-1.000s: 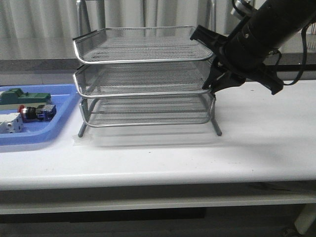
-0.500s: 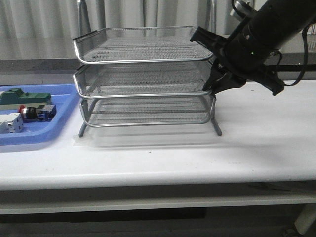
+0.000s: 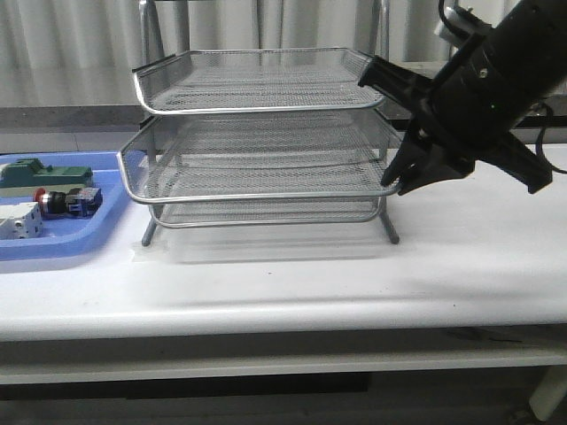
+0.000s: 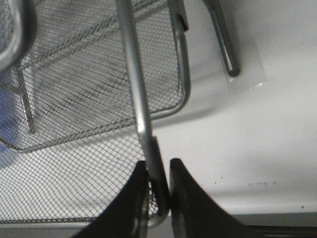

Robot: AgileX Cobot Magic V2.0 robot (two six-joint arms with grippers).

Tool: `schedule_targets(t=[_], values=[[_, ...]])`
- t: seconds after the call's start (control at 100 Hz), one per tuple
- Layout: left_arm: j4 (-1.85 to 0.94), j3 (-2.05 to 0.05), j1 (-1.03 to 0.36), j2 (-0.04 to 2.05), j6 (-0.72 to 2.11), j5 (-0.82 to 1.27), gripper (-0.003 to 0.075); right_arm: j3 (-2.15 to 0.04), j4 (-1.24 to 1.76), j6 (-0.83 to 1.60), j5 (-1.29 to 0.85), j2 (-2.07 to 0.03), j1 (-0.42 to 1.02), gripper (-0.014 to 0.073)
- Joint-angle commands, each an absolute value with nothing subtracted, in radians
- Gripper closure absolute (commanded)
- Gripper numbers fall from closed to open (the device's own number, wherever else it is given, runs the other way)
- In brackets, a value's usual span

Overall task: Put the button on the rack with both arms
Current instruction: 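Pull the middle wire tray out toward the robot with the right gripper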

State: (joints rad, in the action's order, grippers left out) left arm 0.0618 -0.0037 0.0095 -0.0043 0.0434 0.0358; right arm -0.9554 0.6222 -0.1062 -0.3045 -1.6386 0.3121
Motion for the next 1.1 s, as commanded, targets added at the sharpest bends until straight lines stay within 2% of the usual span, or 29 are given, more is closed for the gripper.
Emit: schedule_targets(t=[0.0, 0.38, 0.69, 0.81, 0.98, 1.09], values=[[0.054, 0.053, 0.010, -0.036, 0.032, -0.052, 0.0741, -0.929, 0.581, -0.087, -0.327, -1.571, 0.311, 0.0578], [0.054, 0.053, 0.010, -0.036, 0.032, -0.052, 0.0741, -0.762, 0.580, -0.087, -0.300, -1.463, 0.311, 0.0578], [0.054, 0.053, 0.010, -0.036, 0.032, -0.052, 0.0741, -0.715, 0.577, -0.085, -0.293, -1.427, 0.311, 0.0564], [0.054, 0.053, 0.010, -0.036, 0.032, -0.052, 0.0741, -0.715, 0.577, -0.070, -0.291, -1.427, 0.311, 0.0482], [0.054, 0.053, 0.010, -0.036, 0.032, -0.052, 0.0741, -0.715, 0.577, -0.053, -0.294, -1.427, 0.311, 0.0266], [0.054, 0.053, 0.010, -0.036, 0.032, -0.052, 0.0741, -0.715, 0.577, -0.047, -0.296, -1.427, 0.311, 0.0183]])
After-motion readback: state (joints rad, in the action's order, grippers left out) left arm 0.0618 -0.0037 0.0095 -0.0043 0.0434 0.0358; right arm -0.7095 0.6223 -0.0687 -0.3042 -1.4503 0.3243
